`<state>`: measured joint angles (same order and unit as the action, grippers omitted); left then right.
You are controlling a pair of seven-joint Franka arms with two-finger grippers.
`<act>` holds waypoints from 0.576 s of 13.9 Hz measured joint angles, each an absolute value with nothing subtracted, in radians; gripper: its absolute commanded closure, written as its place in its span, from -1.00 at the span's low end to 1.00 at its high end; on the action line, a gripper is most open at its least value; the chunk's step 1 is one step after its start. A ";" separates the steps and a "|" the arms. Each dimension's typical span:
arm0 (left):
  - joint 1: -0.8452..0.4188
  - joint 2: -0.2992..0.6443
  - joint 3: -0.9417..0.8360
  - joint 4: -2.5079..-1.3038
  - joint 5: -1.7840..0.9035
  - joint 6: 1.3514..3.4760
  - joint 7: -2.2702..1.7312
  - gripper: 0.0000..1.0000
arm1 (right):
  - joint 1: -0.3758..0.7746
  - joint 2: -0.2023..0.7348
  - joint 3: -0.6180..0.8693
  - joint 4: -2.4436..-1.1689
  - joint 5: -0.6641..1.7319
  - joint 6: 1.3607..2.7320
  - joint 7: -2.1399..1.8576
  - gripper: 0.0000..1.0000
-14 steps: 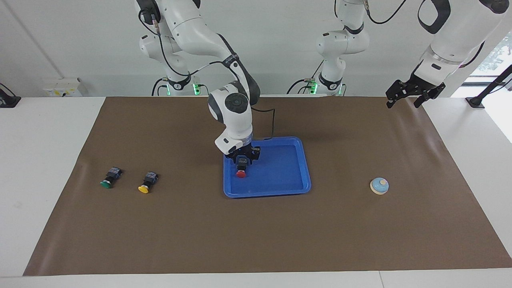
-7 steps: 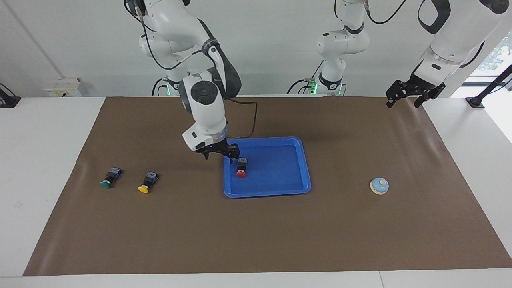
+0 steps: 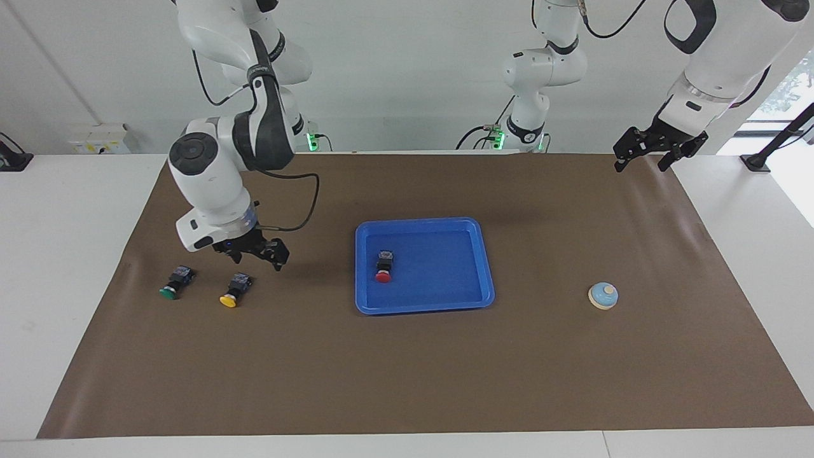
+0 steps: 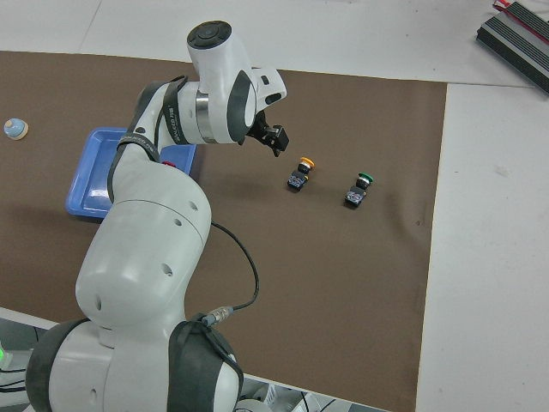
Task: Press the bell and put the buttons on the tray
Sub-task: 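Release the red button in the tray and lift the right gripper, then grasp the yellow button with the right gripper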
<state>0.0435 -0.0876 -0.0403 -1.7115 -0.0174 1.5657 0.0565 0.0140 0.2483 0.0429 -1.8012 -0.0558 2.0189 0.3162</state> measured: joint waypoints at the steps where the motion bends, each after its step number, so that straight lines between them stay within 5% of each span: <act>1: 0.043 -0.088 -0.040 -1.711 -0.017 1.566 0.057 -1.00 | -0.004 0.249 0.043 -1.820 -0.070 2.042 0.316 -1.00; 8: 0.043 -0.088 -0.040 -1.711 -0.017 1.566 0.057 -1.00 | -0.077 0.302 0.043 -1.946 -0.089 2.248 0.316 -1.00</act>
<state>0.0435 -0.0876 -0.0403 -1.7115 -0.0174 1.5657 0.0565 -0.0771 0.3024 0.0426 -1.9464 -0.0892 2.2478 0.3159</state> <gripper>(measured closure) 0.000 0.000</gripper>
